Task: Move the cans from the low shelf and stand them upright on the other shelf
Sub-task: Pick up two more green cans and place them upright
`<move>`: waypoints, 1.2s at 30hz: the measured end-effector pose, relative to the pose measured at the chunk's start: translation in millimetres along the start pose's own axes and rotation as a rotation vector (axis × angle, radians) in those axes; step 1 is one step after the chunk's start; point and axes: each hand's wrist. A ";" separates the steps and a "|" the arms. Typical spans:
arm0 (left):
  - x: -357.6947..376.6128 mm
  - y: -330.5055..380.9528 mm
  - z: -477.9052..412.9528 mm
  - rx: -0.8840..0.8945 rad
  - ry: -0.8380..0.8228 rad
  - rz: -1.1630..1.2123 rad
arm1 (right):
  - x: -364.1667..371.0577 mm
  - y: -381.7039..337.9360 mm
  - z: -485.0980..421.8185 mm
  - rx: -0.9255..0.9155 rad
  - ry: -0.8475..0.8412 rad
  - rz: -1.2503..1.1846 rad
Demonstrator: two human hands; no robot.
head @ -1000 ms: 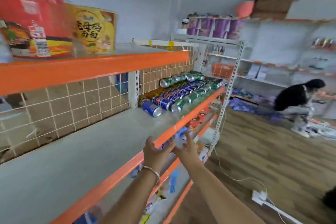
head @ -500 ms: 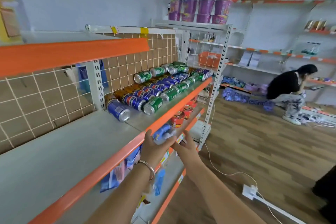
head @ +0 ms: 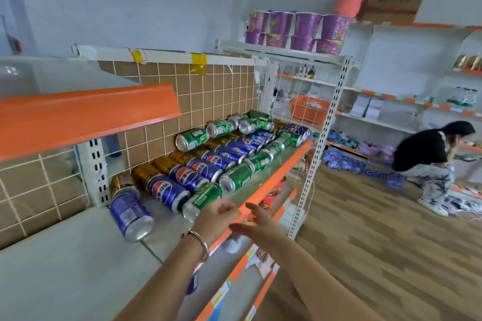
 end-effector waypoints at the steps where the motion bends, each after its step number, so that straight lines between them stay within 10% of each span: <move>1: -4.2 -1.2 -12.0 0.005 0.058 -0.089 | -2.2 2.8 -10.0 0.041 -0.016 0.032; 8: -17.2 -15.2 -71.3 0.001 0.316 -0.713 | -15.0 8.6 -74.0 0.024 -0.035 0.209; 13: -9.4 -18.6 -94.1 -0.163 0.194 -1.106 | -46.6 -1.8 -132.1 -0.005 -0.010 0.294; 20: 0.0 -13.2 -112.6 -0.332 0.256 -1.283 | -63.6 1.1 -179.7 0.437 -0.131 -0.206; 36: -0.3 -36.0 -92.5 -0.556 0.352 -0.599 | -11.8 1.9 -219.4 0.409 0.020 -0.189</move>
Point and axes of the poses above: each hand's wrist, its own z-axis away from the middle knuckle, its own x-axis out of the palm, y = z × x, and after that the axes turned 8 degrees about -z, right-handed
